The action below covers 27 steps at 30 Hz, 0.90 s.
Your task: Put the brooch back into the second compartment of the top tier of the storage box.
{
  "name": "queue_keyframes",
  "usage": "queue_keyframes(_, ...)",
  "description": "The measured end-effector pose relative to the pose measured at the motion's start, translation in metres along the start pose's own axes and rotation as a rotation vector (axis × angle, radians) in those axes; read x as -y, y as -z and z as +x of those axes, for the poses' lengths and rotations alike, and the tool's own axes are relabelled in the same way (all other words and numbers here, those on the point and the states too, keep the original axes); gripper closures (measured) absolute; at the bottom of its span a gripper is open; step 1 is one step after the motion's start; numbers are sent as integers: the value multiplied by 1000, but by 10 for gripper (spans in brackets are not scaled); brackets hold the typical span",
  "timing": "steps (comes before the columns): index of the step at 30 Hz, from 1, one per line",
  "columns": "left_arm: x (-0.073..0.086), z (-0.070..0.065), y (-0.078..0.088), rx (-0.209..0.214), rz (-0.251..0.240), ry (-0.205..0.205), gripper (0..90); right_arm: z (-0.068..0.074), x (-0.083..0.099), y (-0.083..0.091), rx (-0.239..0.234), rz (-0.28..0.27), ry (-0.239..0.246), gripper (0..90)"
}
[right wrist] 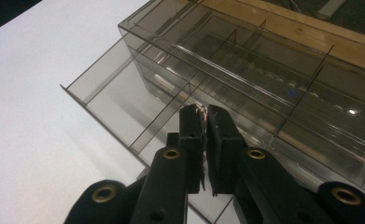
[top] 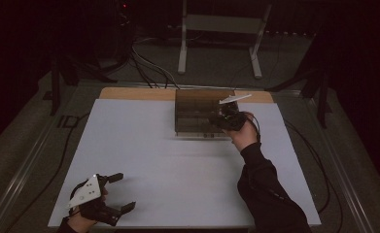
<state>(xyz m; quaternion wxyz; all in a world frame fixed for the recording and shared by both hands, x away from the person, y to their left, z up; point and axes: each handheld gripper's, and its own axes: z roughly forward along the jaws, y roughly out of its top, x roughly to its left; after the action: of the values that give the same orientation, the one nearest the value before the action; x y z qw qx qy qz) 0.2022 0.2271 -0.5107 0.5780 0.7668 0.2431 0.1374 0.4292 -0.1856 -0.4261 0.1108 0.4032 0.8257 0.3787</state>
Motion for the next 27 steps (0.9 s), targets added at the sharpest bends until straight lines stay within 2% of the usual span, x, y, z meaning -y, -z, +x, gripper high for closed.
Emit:
queue_keyframes(13, 1, 0, 0, 0, 1, 2, 5, -1, -4, -19, -21, 19, -16, 843)
queue_keyframes(15, 1, 0, 0, 1, -1, 2, 5, 0, -5, -20, -27, 7, -18, 719)
queue_keyframes(16, 0, 1, 1, 0, -2, 2, 6, 1, -5, -19, -37, 5, -15, 686)
queue_keyframes(17, 1, 1, 1, 0, -4, 2, 5, 3, -6, -18, -29, 4, -14, 644)
queue_keyframes(27, 0, 0, 0, -1, 1, -1, 5, 7, -11, -3, -17, -59, -12, 393)
